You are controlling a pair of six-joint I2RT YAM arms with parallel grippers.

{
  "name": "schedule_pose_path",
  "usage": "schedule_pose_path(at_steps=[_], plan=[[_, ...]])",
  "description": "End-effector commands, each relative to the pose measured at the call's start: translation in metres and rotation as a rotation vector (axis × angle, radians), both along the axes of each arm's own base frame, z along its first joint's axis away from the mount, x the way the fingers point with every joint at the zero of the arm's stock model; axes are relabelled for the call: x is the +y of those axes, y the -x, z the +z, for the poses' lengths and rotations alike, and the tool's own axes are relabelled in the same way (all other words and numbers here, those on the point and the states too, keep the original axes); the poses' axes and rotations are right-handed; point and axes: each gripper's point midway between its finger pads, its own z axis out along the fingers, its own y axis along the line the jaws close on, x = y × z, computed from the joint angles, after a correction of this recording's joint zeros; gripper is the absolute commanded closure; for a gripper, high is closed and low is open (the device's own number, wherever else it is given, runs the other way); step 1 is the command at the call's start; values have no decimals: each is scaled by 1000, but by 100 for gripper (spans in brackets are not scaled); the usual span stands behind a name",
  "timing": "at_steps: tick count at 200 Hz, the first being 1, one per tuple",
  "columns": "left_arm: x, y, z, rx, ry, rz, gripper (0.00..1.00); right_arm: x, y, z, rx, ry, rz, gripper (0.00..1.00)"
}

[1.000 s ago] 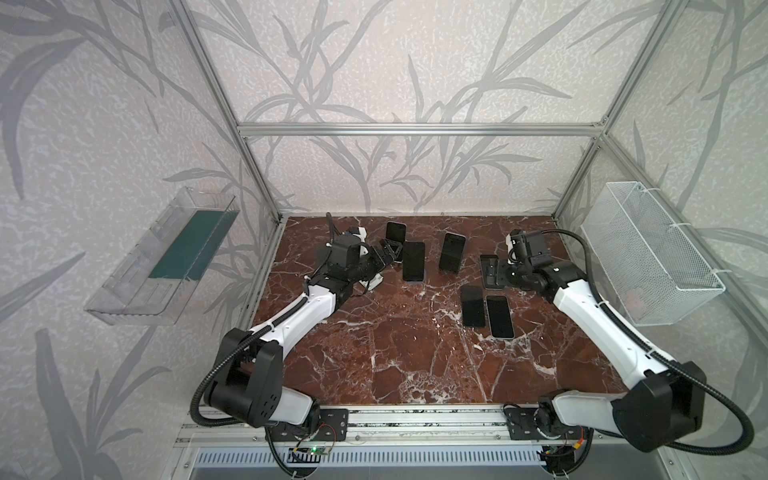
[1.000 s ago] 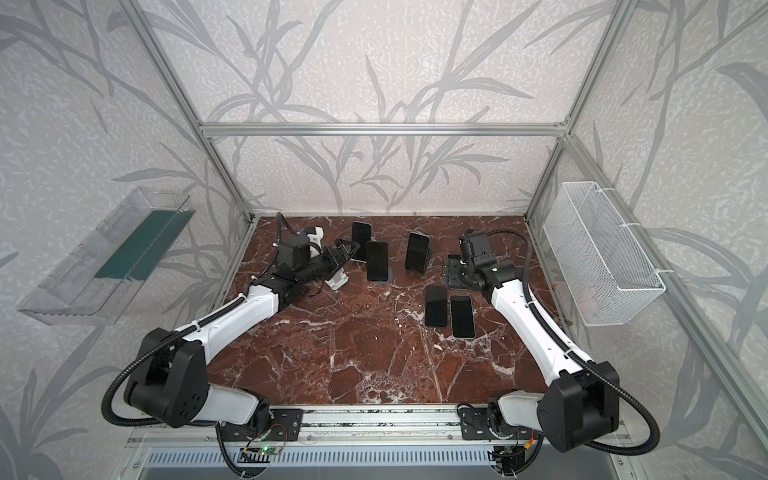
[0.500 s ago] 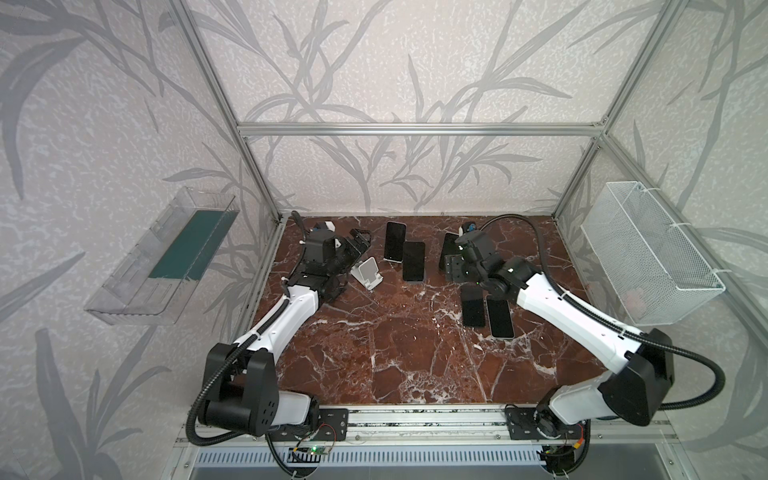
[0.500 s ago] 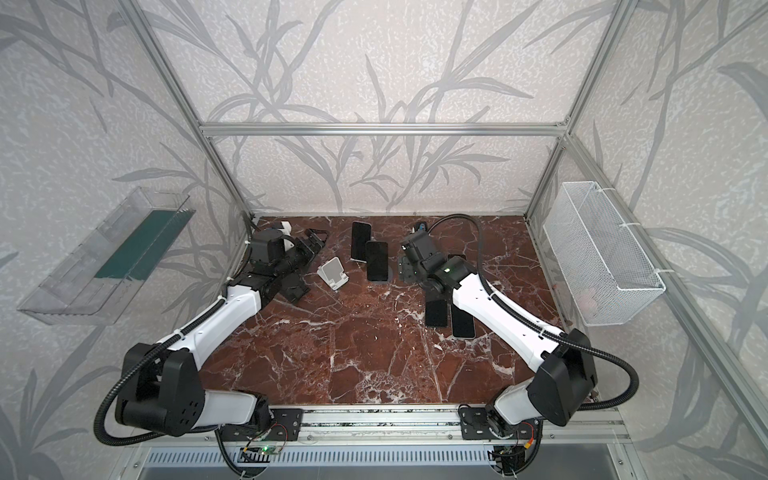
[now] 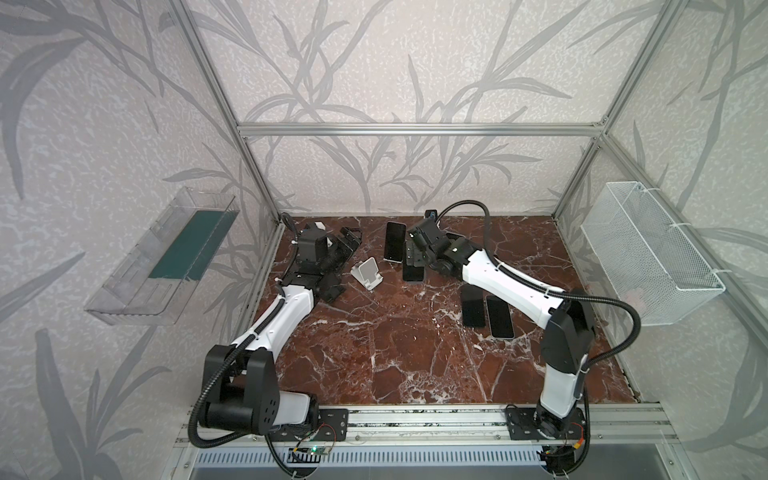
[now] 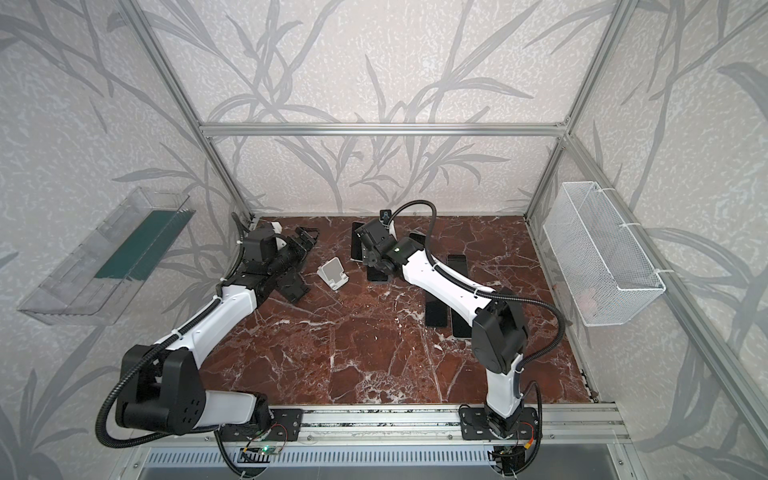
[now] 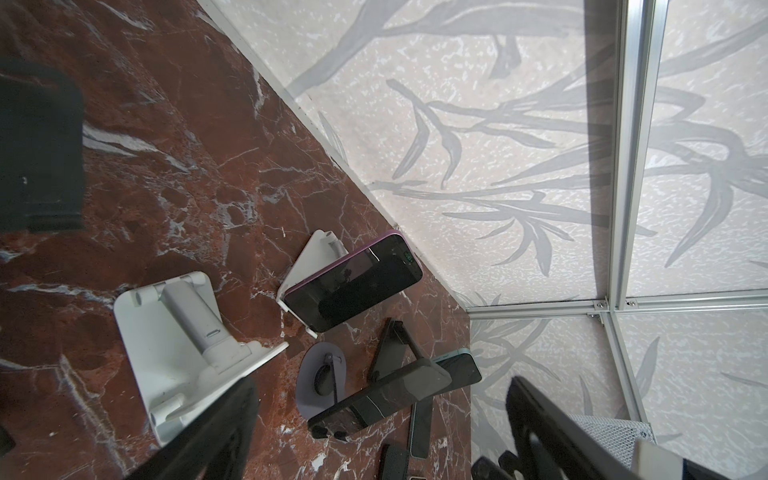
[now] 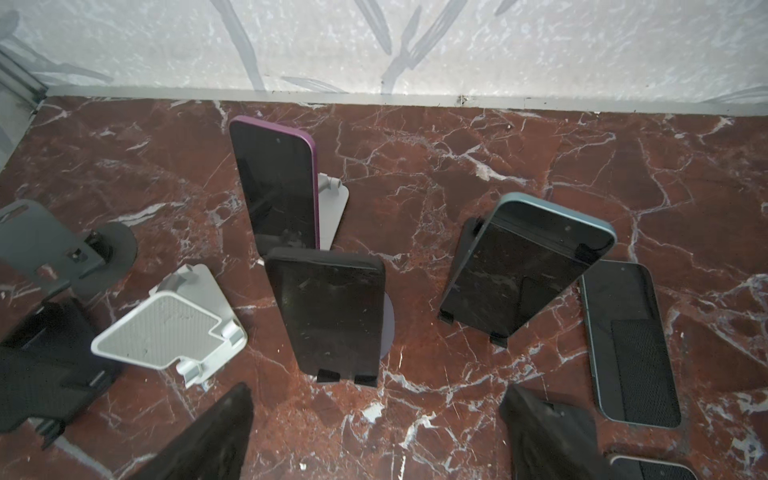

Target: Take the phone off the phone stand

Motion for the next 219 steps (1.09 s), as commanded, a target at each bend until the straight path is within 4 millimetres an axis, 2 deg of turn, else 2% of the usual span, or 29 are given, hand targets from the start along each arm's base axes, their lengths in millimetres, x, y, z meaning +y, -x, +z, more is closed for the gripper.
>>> schedule_pose_path(at_steps=[1,18,62,83,118,147,199,219], plan=[[-1,-1,6,-14,17,-8,7,0,-12,10,-20,20,-76,5],[-2,-1,5,-10,22,-12,6,5,-19,5,-20,45,-81,0],[-4,-3,5,-15,41,-22,7,17,-38,-10,-24,84,-88,1],[-1,-5,3,-16,33,-17,7,18,-46,-25,-3,130,-112,1],[-1,-6,1,-14,36,-20,7,15,-57,-34,38,162,-176,1],[-1,-6,3,-20,38,-23,7,18,-59,-40,60,157,-181,1],[-2,-6,6,-31,49,-28,8,11,-57,-53,94,127,-218,0],[-2,-7,4,-27,51,-29,8,16,-59,-62,113,96,-197,4]])
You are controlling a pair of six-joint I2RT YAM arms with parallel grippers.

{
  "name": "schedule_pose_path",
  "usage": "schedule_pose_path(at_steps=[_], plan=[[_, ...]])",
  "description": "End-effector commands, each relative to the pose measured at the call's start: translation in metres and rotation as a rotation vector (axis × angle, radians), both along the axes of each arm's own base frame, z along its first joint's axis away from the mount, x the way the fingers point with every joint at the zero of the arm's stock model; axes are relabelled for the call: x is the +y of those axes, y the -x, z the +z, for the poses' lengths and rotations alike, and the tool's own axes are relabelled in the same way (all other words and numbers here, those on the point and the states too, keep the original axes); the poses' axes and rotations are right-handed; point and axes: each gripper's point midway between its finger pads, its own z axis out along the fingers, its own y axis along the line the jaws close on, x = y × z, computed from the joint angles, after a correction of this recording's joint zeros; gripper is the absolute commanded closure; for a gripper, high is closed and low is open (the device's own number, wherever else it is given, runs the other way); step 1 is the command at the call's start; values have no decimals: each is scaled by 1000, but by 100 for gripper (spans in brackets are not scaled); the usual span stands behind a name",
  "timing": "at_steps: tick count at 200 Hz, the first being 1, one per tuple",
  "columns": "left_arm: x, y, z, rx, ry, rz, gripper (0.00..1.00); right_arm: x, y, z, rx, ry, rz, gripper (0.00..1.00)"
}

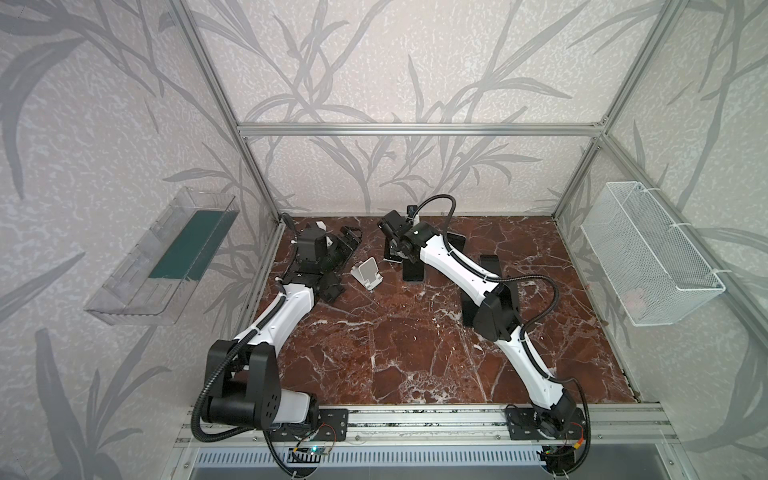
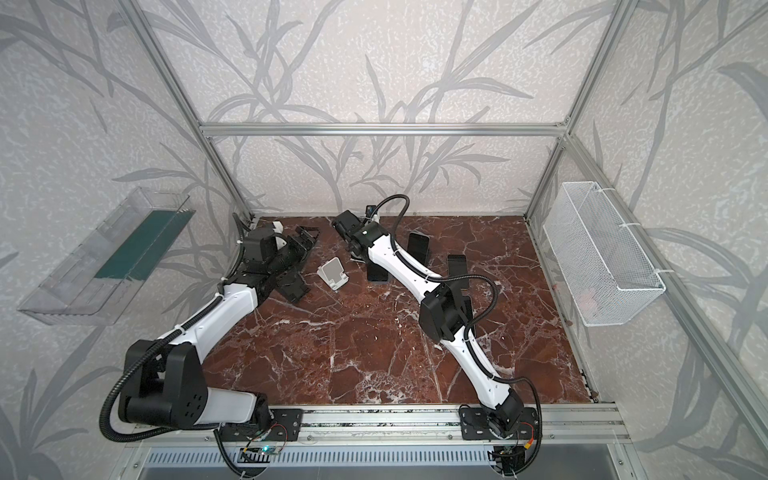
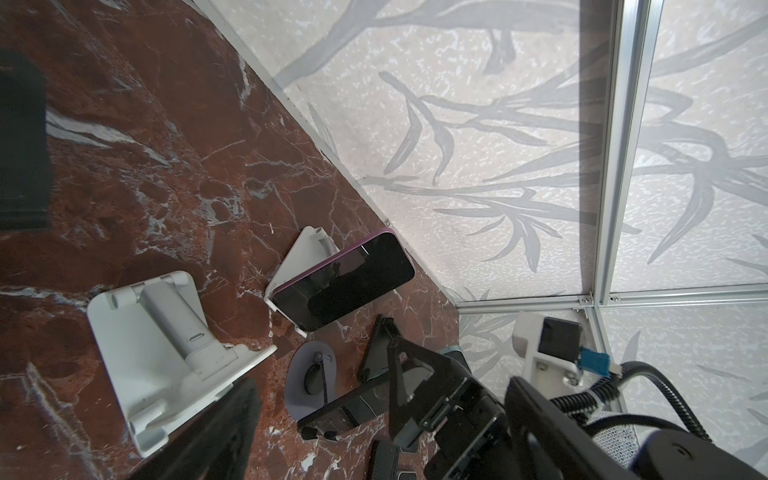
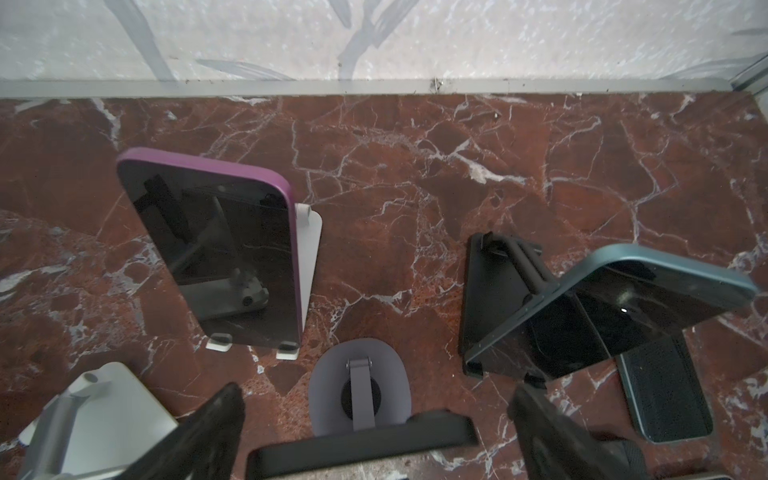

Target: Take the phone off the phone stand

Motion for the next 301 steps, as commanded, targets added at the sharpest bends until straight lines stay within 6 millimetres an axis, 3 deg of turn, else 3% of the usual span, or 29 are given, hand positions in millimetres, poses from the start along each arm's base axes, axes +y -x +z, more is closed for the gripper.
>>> schedule_pose_path(at_steps=[1,78,149,222,301], plan=[[0,-2,5,-21,17,-7,8,-6,0,0,14,-39,-18,4],[-4,-3,7,-38,38,-23,8,0,-6,-1,-21,-84,10,15],[-5,-4,7,-38,47,-27,9,5,-2,11,-95,-167,73,31],[-6,-4,10,-47,57,-33,9,11,6,47,-160,-191,162,33],[-10,-5,5,-40,76,-44,9,9,18,60,-189,-203,237,33]])
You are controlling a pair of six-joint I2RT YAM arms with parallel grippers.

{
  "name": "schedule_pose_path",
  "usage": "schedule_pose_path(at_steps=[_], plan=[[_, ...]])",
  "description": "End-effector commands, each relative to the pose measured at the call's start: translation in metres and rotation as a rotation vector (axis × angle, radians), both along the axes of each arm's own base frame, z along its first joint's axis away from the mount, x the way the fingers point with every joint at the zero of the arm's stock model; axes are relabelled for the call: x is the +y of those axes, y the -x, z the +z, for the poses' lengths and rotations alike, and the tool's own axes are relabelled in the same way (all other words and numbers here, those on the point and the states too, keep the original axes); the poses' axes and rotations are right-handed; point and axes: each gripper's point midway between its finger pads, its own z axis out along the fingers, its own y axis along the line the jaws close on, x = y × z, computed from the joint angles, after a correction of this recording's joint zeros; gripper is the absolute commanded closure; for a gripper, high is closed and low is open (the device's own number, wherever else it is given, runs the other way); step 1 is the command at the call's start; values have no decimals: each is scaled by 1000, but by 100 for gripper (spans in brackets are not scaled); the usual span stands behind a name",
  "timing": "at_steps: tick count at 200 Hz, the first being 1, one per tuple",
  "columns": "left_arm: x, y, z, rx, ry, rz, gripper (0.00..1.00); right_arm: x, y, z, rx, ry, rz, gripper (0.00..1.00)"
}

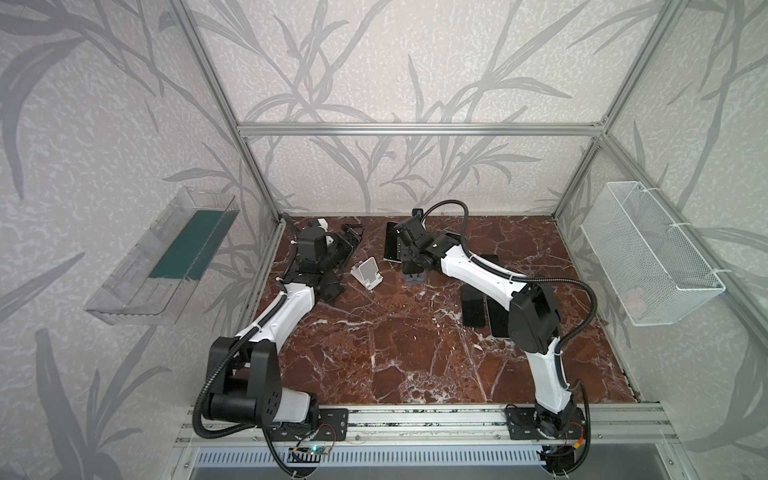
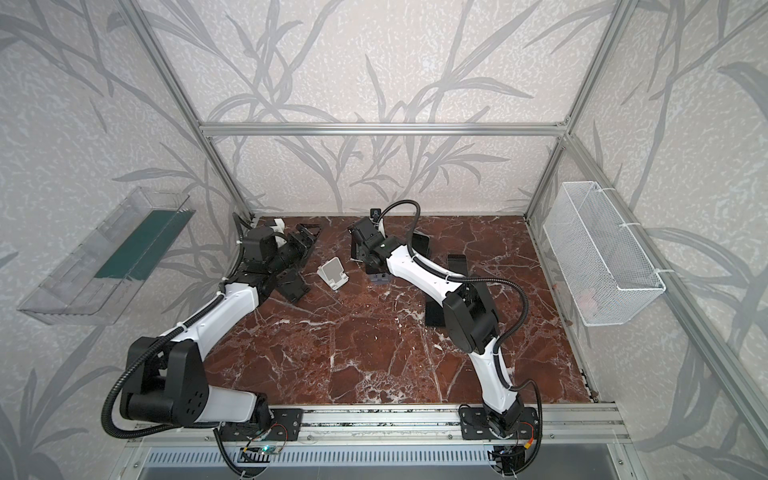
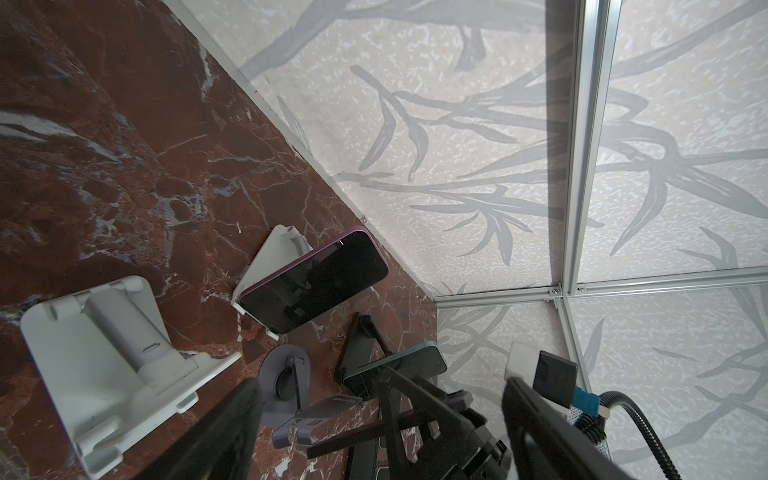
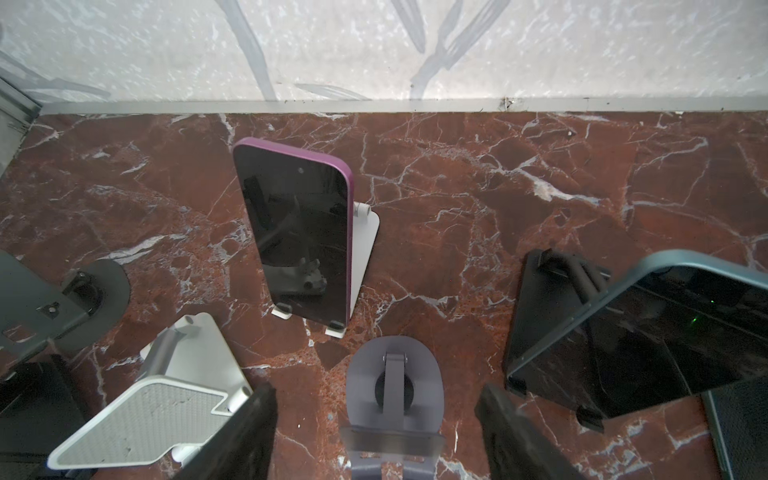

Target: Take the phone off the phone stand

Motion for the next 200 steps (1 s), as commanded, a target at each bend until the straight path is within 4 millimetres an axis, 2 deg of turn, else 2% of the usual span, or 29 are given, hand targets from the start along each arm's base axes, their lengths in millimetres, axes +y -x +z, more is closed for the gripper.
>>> schedule_pose_path(at_steps=[1,119,188,197,200], plan=[[-2,-1,-5,2,22,-11,9,2,1,41,-84,-53,23,34],[-7,-2,-14,27,12,-24,10,-15,27,77,-142,-91,68,34],[-18,0,-17,35,5,-50,10,-43,49,98,-181,-80,59,35],[-20,0,-18,35,5,-53,10,-45,51,91,-169,-66,55,35],[-20,0,-17,33,4,-55,10,-50,55,102,-188,-80,53,35]])
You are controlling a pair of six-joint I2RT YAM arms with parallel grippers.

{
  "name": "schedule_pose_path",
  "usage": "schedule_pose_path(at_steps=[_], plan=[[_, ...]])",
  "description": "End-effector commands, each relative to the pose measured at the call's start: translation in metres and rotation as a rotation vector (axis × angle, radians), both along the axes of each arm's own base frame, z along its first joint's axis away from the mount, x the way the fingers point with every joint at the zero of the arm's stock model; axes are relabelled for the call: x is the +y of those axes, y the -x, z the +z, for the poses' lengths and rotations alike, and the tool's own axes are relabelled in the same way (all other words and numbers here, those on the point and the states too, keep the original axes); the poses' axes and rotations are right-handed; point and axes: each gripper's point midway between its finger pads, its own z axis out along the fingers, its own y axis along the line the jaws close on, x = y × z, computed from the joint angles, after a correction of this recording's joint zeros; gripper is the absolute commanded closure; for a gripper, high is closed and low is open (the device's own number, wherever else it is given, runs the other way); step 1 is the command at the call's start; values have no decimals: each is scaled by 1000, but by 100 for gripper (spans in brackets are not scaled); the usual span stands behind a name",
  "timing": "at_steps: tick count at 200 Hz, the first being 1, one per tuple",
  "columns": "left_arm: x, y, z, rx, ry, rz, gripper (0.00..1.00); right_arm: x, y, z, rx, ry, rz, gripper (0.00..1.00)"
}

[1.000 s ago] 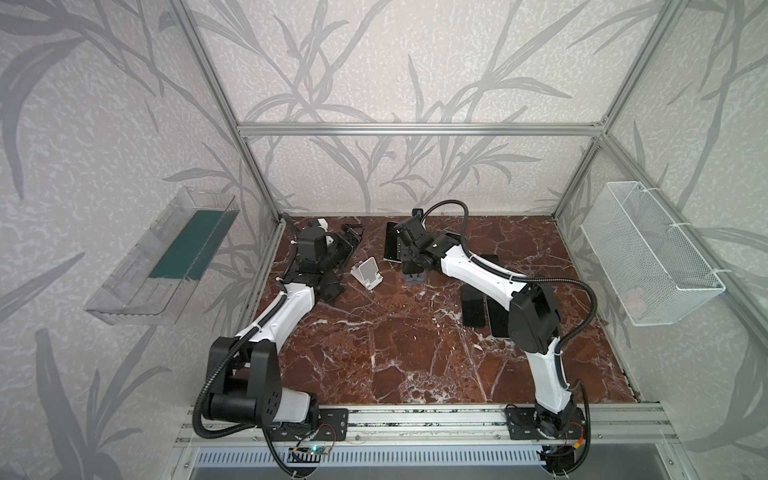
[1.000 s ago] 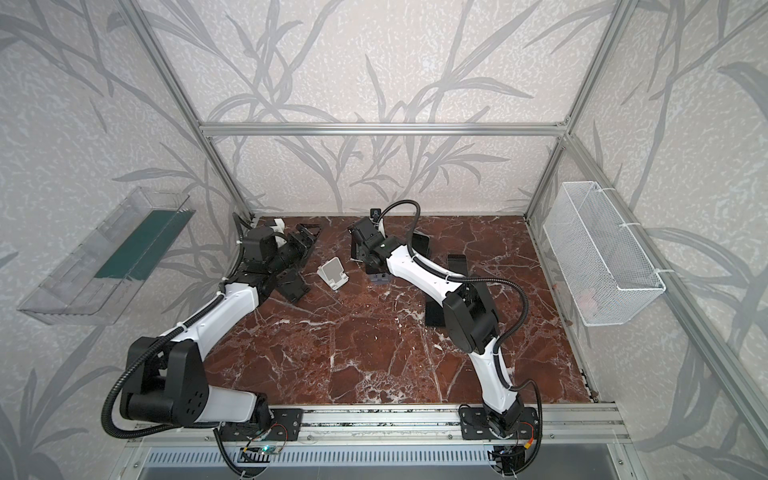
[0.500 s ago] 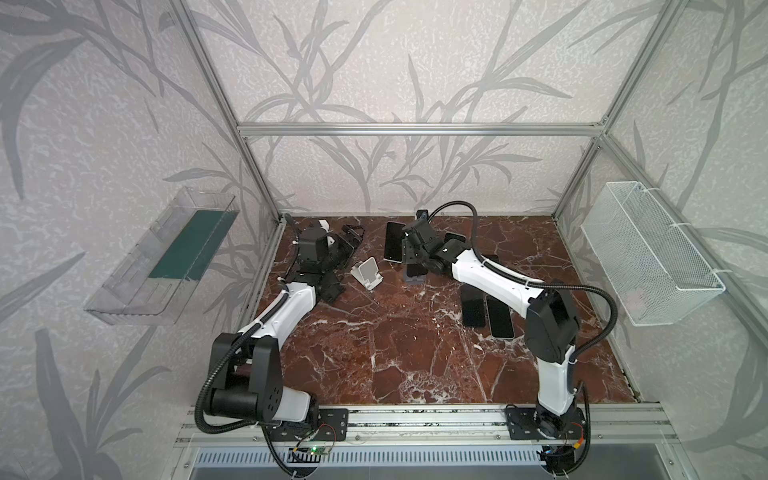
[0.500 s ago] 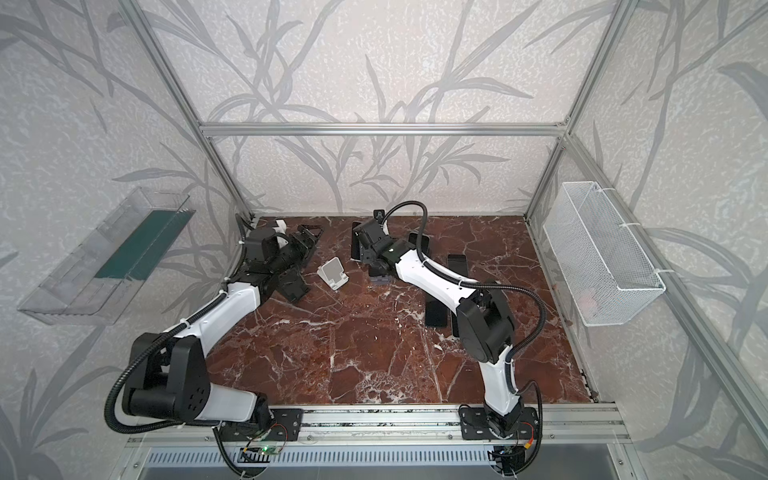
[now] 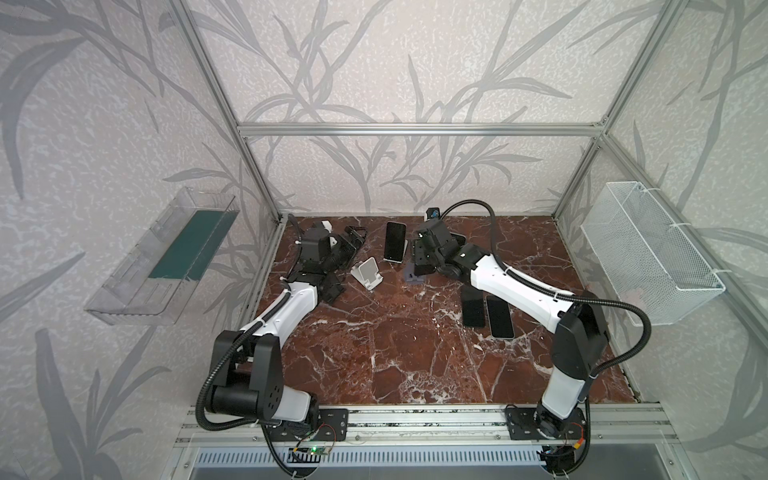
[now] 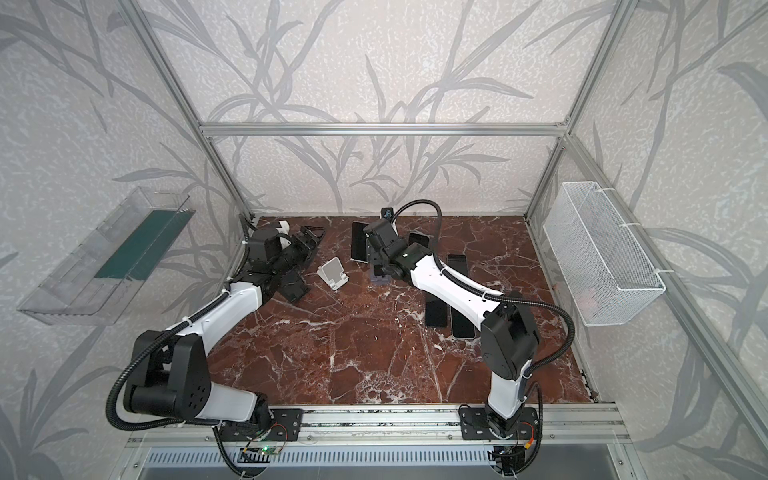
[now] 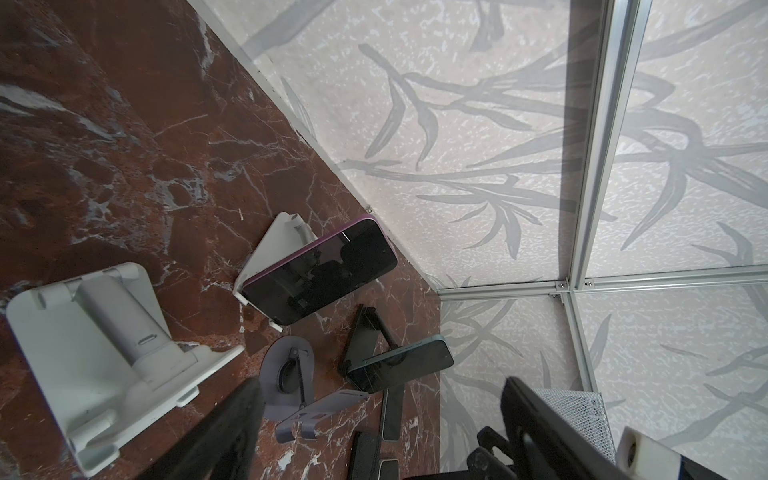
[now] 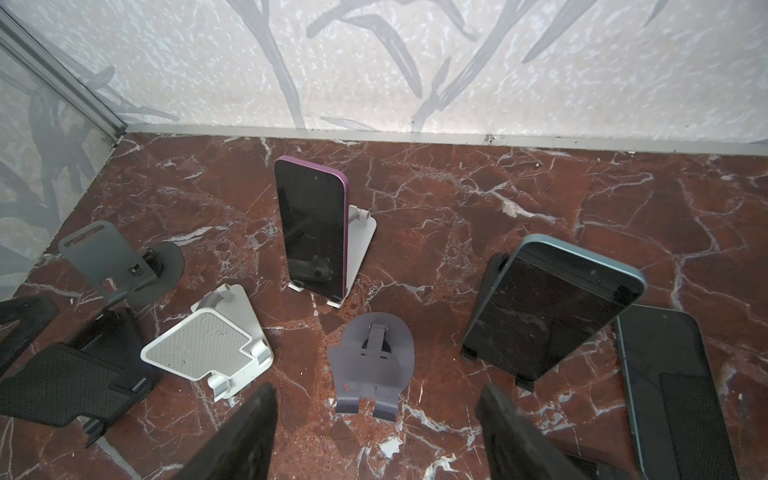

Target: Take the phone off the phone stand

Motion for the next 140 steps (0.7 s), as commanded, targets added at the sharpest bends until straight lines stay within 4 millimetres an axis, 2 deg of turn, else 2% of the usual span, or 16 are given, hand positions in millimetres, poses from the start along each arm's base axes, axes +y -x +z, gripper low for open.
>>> schedule_pose_path(at_steps=[1,22,106,124,140], plan=[[-7,1,-4,6,0,-24,10,-14,8,47,-103,-54,-19,35],[-11,2,-5,8,-2,-34,10,-26,17,46,-98,-46,-24,35],[-34,8,-8,18,-12,-92,10,-88,54,17,-25,25,-79,35],[-38,10,-9,23,-14,-98,10,-92,62,10,2,57,-60,35],[-40,11,-11,24,-19,-103,11,-88,69,-3,36,38,-34,35]])
